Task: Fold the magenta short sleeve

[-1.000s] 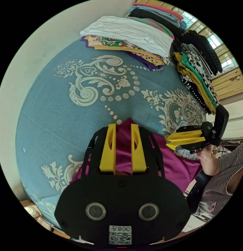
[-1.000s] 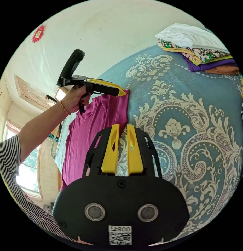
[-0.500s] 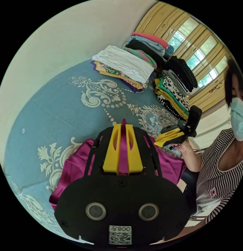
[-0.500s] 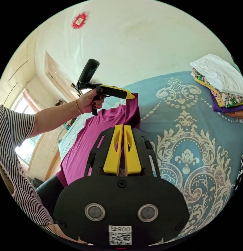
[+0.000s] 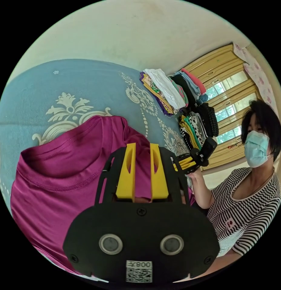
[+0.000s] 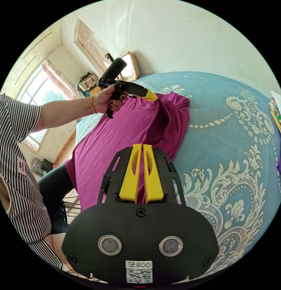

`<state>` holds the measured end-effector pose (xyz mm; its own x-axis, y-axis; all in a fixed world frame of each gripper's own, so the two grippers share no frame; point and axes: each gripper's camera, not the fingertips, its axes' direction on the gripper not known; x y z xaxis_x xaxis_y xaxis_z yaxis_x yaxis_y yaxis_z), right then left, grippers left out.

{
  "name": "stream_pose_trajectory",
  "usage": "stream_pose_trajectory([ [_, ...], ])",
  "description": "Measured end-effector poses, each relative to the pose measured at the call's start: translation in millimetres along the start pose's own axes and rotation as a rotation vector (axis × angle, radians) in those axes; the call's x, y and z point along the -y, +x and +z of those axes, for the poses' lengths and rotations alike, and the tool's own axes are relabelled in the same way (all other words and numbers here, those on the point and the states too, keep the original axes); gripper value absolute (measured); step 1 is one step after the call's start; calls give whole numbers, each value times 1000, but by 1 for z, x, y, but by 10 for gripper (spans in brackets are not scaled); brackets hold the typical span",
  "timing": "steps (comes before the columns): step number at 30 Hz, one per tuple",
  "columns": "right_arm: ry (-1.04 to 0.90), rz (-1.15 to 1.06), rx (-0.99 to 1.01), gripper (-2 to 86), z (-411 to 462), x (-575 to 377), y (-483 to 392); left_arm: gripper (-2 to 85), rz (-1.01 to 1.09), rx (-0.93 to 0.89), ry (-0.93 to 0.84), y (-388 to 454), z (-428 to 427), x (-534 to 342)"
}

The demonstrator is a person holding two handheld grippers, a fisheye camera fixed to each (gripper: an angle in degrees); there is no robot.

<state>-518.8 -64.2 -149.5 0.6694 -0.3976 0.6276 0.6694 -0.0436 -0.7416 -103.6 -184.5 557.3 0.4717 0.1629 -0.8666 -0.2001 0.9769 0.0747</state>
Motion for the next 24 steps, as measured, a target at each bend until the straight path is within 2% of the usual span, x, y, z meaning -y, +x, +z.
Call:
stream_pose_trajectory([
  [3, -45, -37, -8, 5, 9, 10, -4, 82, -51, -8, 21, -23, -2, -1],
  [5, -47, -44, 9, 6, 10, 14, -2, 86, -59, 25, -33, -31, 7, 4],
  [13, 140, 2, 85, 30, -31, 12, 21, 93, -78, 117, -178, -63, 50, 34],
  [17, 74, 74, -41, 62, -25, 15, 31, 65, -46, 82, -192, -75, 69, 47],
  [24, -87, 58, -147, 58, 1, 36, 25, 21, 25, -14, -122, -85, 89, 80],
])
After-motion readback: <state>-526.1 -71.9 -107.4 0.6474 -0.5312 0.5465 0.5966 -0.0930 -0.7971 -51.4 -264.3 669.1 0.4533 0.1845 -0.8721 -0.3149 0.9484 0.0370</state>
